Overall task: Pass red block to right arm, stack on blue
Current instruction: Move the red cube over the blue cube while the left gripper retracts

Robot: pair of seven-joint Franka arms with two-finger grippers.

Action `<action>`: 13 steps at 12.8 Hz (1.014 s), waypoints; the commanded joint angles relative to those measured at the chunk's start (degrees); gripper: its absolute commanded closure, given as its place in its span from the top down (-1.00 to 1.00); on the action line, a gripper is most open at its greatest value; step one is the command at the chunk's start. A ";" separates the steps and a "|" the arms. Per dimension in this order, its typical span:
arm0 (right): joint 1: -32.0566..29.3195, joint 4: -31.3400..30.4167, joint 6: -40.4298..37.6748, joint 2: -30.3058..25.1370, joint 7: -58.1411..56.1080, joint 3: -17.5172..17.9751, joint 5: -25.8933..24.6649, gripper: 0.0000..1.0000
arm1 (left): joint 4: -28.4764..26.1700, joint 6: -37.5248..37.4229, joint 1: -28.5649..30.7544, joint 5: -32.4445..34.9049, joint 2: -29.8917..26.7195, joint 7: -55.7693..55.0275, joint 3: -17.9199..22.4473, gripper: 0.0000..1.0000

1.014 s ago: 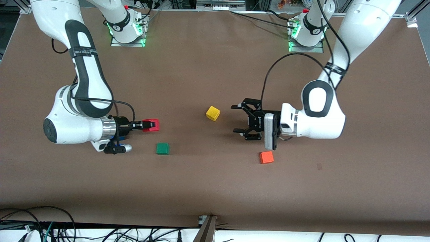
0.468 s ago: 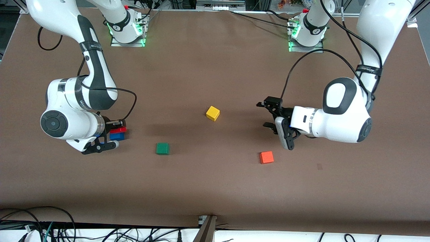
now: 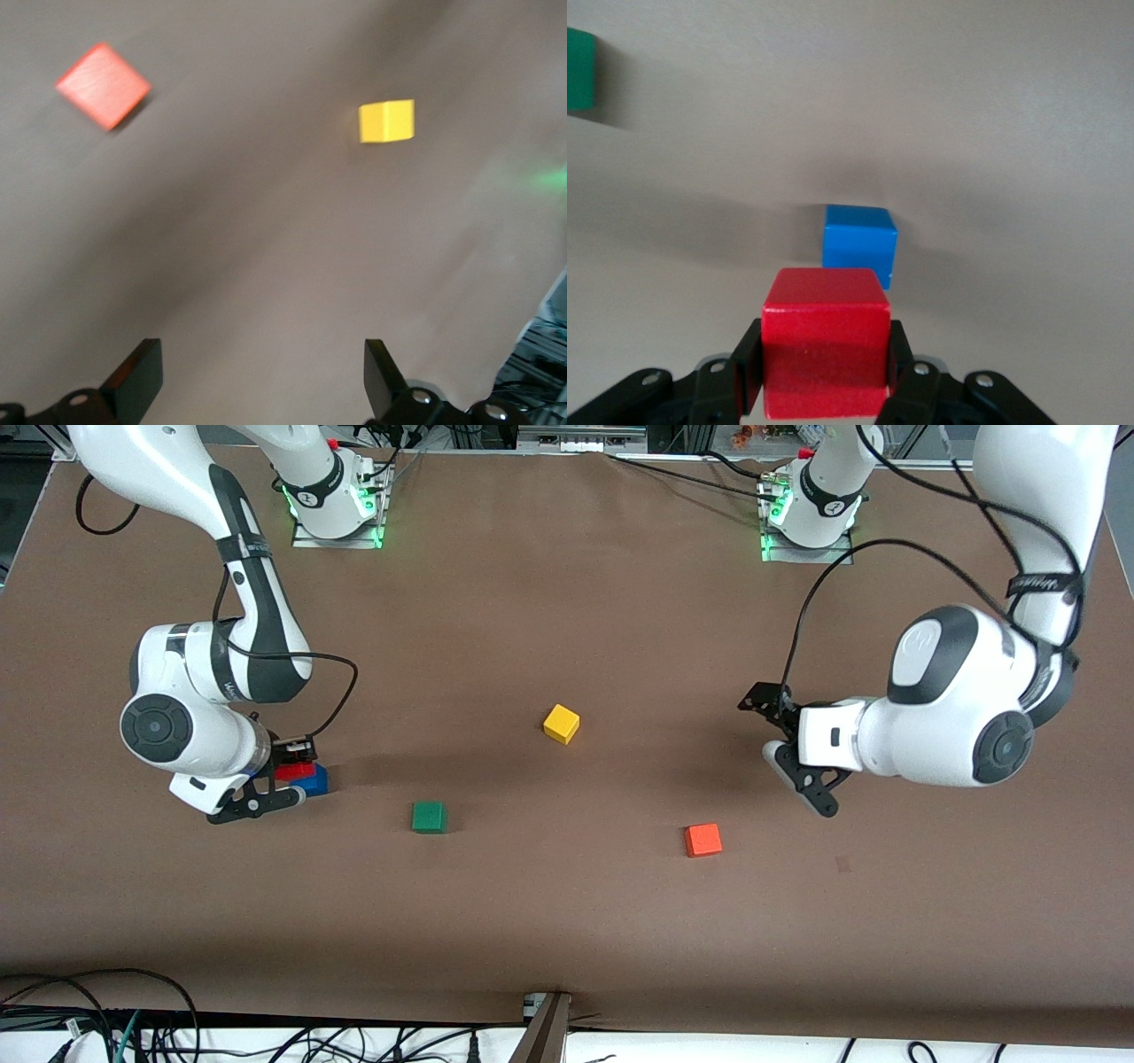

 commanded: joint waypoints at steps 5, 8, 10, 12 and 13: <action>0.30 -13.48 15.71 -4.91 -0.43 -1.43 -0.22 -1.00 | -0.38 -7.34 0.74 20.55 -14.59 -13.84 0.50 1.00; 0.30 -13.48 16.59 -4.65 -0.43 -1.43 -0.22 -1.00 | 5.86 -11.15 0.05 20.30 -15.56 -14.03 5.83 1.00; 0.30 -13.48 16.76 -4.29 -0.35 -1.43 -0.04 -1.00 | 4.99 -9.39 -8.09 18.04 -18.55 -17.35 16.87 1.00; 0.30 -13.57 17.12 -4.03 -0.35 -1.43 -0.04 -1.00 | -0.77 -5.90 -13.21 11.36 -22.75 -21.83 26.56 1.00; 0.30 -13.57 17.12 -3.85 -0.35 -1.43 0.04 -1.00 | -7.51 0.48 -13.67 10.29 -27.04 -23.16 28.43 1.00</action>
